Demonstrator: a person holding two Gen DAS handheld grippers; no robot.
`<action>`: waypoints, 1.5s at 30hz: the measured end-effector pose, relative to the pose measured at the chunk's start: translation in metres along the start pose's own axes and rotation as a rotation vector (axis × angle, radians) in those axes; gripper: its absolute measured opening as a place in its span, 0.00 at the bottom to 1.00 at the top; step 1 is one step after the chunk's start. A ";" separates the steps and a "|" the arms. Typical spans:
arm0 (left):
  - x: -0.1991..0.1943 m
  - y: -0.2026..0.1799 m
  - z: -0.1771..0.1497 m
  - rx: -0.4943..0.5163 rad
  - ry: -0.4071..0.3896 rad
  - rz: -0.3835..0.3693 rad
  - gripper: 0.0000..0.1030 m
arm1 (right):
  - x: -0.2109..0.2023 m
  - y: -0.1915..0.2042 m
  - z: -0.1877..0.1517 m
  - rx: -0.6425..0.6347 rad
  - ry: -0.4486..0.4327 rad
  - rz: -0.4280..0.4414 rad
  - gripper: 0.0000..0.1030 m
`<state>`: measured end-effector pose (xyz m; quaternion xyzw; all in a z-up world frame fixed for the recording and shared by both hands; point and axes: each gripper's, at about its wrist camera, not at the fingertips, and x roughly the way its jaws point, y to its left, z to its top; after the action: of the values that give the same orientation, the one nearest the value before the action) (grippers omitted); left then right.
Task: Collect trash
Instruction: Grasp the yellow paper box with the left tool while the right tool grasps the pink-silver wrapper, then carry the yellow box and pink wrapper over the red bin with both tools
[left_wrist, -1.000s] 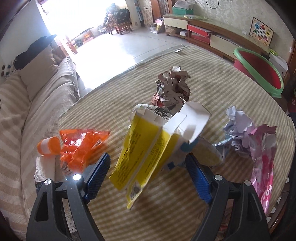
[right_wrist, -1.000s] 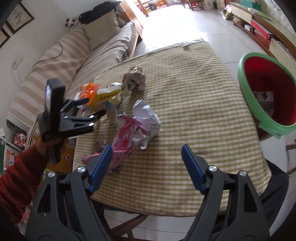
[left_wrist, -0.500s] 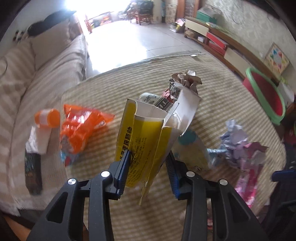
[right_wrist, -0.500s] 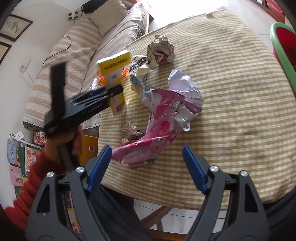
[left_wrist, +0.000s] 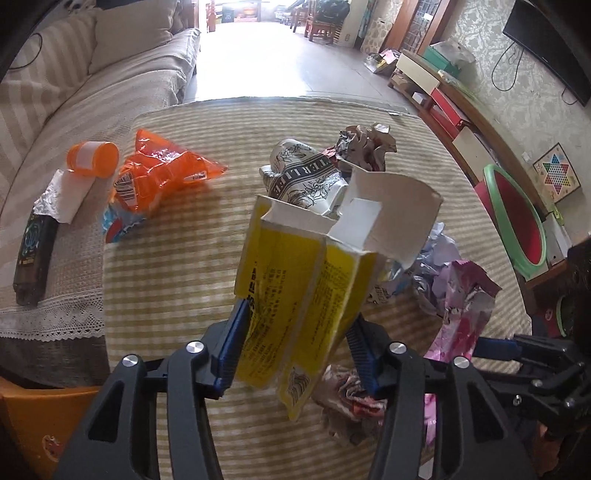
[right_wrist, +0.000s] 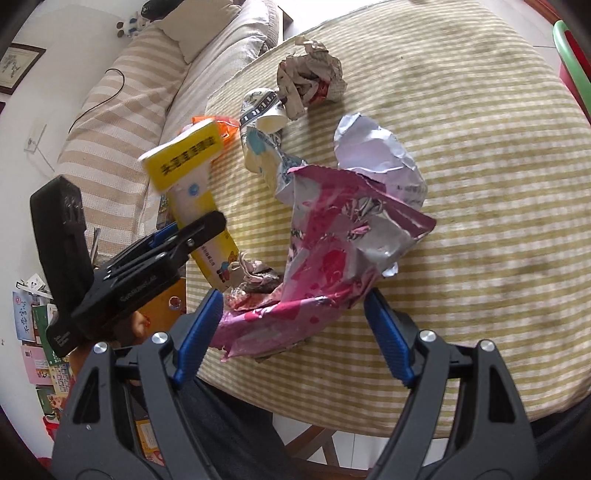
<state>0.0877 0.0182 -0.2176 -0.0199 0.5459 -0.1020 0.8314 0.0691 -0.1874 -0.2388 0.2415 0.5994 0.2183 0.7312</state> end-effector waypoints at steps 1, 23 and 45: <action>0.003 0.000 0.002 -0.005 0.000 0.002 0.53 | 0.000 -0.001 0.000 0.002 -0.003 0.000 0.74; -0.030 -0.010 0.007 -0.144 -0.133 0.046 0.36 | -0.046 0.015 -0.004 -0.145 -0.164 -0.029 0.30; -0.133 -0.061 0.027 -0.094 -0.389 0.048 0.36 | -0.169 0.045 0.017 -0.309 -0.554 -0.123 0.30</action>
<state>0.0523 -0.0184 -0.0773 -0.0651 0.3797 -0.0506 0.9214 0.0529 -0.2563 -0.0785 0.1414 0.3510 0.1881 0.9063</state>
